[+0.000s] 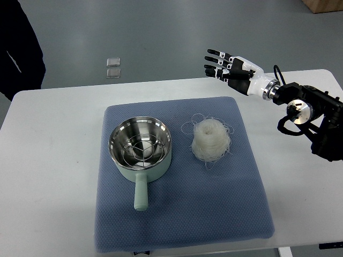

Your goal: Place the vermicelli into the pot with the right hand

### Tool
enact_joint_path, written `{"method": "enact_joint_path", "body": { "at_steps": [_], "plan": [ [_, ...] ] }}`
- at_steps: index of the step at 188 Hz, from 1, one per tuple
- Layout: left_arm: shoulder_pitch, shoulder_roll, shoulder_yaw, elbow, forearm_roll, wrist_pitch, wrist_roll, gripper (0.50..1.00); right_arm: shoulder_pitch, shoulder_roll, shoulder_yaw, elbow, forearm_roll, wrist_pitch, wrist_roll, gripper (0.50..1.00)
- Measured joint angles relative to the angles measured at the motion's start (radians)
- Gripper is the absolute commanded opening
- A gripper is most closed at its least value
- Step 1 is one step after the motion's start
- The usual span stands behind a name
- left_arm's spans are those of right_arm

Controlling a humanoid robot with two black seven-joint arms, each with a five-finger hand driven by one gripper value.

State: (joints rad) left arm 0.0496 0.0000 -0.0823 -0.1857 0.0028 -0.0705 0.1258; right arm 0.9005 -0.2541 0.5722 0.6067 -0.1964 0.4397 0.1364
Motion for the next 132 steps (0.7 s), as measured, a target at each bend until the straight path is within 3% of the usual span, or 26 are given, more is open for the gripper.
{"method": "enact_joint_path", "body": {
  "at_steps": [132],
  "plan": [
    [-0.002,0.0,0.001,0.002,-0.001,0.0,-0.002,1.0,-0.002,-0.002,0.0,0.001,-0.015,-0.024,0.004,0.934]
  ]
}}
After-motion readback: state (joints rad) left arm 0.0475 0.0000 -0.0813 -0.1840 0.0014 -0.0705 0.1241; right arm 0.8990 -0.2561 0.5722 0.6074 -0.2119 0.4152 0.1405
